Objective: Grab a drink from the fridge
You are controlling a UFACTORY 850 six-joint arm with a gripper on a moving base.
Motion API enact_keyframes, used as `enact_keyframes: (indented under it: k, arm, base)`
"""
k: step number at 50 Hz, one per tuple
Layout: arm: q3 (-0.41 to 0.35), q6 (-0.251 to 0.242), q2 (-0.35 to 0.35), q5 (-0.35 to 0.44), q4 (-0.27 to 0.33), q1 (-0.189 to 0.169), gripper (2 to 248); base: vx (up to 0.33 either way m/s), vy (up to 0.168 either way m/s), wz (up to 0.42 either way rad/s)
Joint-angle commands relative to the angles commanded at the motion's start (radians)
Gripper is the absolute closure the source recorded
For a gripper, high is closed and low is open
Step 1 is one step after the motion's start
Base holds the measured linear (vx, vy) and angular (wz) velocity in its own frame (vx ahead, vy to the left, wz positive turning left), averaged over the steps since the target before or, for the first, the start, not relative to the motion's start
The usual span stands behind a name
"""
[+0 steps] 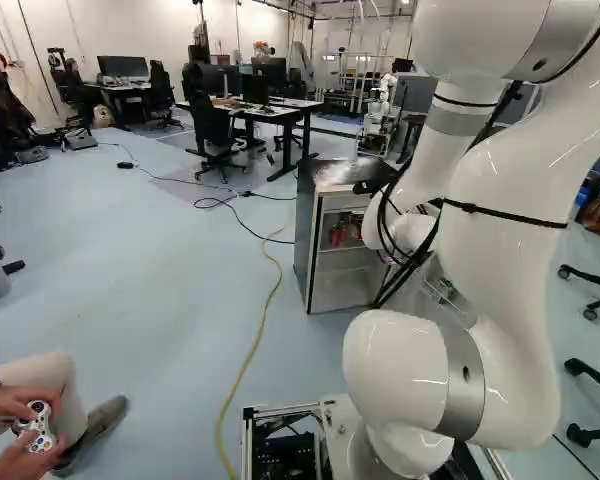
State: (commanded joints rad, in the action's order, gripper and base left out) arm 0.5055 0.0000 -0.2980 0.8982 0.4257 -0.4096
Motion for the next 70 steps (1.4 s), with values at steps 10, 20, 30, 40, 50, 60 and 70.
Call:
enact_keyframes:
  k: [10, 20, 30, 40, 50, 60, 70]
  arm:
    - [0.005, 0.0, 0.021, -0.028, 0.0, 0.004, 161]
    - [0.011, 0.0, 0.042, -0.055, -0.015, 0.008, 161]
    - [0.017, 0.0, 0.061, -0.083, -0.043, 0.012, 161]
    - [0.025, 0.0, 0.08, -0.111, -0.075, 0.015, 161]
    - [0.032, 0.0, 0.098, -0.134, -0.105, 0.019, 161]
    - [0.041, 0.0, 0.115, -0.147, -0.13, 0.023, 161]
    - [0.05, 0.0, 0.131, -0.149, -0.137, 0.027, 161]
  base:
    - [0.0, 0.0, 0.0]
    - [0.0, 0.0, 0.0]
    - [0.0, 0.0, 0.0]
    - [0.0, 0.0, 0.0]
    - [0.0, 0.0, 0.0]
    - [0.0, 0.0, 0.0]
    - [0.0, 0.0, 0.0]
